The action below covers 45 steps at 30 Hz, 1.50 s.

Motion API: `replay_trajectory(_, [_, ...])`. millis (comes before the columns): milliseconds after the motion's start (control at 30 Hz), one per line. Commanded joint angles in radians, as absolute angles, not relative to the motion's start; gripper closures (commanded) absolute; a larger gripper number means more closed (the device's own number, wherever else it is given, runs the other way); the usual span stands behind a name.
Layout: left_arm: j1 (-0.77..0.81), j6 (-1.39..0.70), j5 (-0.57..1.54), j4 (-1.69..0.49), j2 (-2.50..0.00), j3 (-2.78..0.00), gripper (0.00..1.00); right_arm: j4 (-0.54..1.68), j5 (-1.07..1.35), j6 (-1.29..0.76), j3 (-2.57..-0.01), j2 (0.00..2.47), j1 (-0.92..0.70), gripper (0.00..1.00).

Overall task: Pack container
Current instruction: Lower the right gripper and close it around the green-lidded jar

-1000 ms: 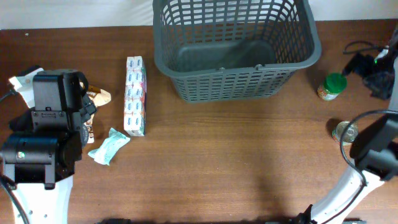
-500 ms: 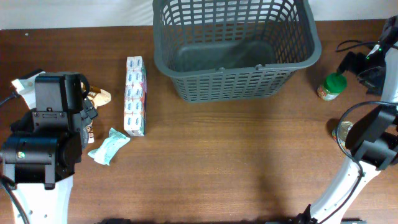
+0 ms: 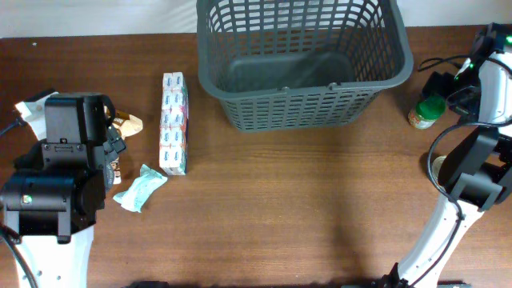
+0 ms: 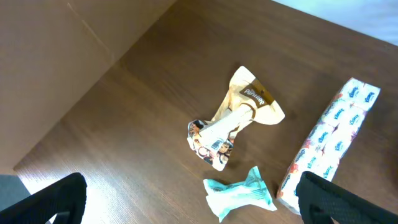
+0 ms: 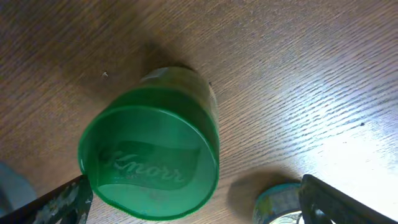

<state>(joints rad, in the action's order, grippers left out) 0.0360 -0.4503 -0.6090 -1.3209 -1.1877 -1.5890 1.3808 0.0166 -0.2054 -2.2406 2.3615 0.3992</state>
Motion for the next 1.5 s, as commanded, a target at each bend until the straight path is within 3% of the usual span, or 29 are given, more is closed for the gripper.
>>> replay_trajectory(0, [0.03, -0.456, -0.605, -1.322, -1.19, -1.604, 0.0, 1.381, -0.013, -0.194, -2.252, 2.411, 0.392, 0.01])
replay_trajectory(1467, [0.03, -0.456, -0.605, -1.322, -1.19, -1.604, 0.01, 1.368, -0.012, -0.168, -2.223, 2.465, 0.392, 0.01])
